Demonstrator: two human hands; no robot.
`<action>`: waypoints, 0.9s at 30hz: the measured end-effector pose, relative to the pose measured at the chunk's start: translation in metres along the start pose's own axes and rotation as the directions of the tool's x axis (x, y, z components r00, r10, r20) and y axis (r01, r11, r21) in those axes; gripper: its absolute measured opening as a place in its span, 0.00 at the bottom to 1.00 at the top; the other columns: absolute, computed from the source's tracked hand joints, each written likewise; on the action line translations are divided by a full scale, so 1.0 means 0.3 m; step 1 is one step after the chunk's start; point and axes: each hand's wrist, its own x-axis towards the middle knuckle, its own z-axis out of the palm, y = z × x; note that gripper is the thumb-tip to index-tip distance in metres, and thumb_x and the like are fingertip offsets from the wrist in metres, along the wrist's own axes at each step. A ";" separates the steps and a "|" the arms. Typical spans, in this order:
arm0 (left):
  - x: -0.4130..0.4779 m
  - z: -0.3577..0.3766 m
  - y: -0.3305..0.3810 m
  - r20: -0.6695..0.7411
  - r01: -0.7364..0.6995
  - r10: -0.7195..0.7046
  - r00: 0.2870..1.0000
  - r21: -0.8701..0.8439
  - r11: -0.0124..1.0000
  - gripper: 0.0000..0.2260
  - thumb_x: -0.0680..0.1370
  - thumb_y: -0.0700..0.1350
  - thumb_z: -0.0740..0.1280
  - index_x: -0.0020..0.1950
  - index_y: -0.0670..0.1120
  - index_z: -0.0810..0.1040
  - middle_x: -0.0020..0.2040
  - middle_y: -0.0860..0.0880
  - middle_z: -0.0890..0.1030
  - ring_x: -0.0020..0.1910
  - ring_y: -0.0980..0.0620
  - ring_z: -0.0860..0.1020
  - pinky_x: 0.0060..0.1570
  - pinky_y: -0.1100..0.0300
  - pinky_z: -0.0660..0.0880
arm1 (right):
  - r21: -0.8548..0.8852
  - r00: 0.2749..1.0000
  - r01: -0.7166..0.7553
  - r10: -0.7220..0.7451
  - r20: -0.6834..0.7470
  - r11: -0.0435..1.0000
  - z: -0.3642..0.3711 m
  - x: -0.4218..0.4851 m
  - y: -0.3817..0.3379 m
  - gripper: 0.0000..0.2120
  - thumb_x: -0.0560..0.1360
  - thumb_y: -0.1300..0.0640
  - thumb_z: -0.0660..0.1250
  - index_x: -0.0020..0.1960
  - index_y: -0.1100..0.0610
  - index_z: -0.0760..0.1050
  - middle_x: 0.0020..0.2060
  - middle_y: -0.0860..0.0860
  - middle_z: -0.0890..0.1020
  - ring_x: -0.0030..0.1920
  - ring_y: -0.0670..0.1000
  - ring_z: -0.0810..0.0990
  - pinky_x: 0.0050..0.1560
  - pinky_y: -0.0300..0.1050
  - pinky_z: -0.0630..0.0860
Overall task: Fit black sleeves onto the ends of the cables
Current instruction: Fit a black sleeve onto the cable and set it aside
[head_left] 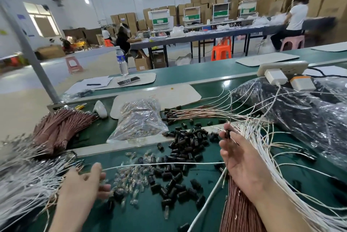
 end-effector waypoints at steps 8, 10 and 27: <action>-0.256 0.336 0.114 0.534 -0.852 0.669 0.517 0.397 0.342 0.20 0.84 0.54 0.56 0.77 0.55 0.65 0.68 0.56 0.72 0.63 0.61 0.71 0.66 0.67 0.64 | -0.050 0.995 0.044 -0.048 -0.088 0.998 -0.008 0.004 -0.009 0.14 0.79 0.57 0.66 0.62 0.57 0.82 0.46 0.53 0.85 0.36 0.45 0.81 0.31 0.34 0.77; -0.270 0.429 0.126 0.655 -0.913 0.652 0.382 0.378 0.155 0.19 0.85 0.53 0.56 0.76 0.55 0.66 0.69 0.54 0.71 0.68 0.53 0.68 0.69 0.58 0.63 | -0.024 0.991 0.056 -0.058 -0.117 0.998 -0.008 0.002 -0.014 0.15 0.78 0.57 0.67 0.63 0.58 0.81 0.45 0.53 0.86 0.36 0.45 0.82 0.30 0.34 0.78; -0.236 0.328 0.020 0.233 -0.917 0.891 0.390 0.186 0.353 0.04 0.84 0.47 0.62 0.57 0.50 0.75 0.51 0.55 0.75 0.41 0.55 0.76 0.40 0.59 0.77 | -0.543 0.935 0.249 -0.344 -0.079 0.802 0.031 -0.024 -0.029 0.12 0.80 0.59 0.67 0.59 0.47 0.80 0.49 0.46 0.86 0.42 0.44 0.83 0.37 0.37 0.80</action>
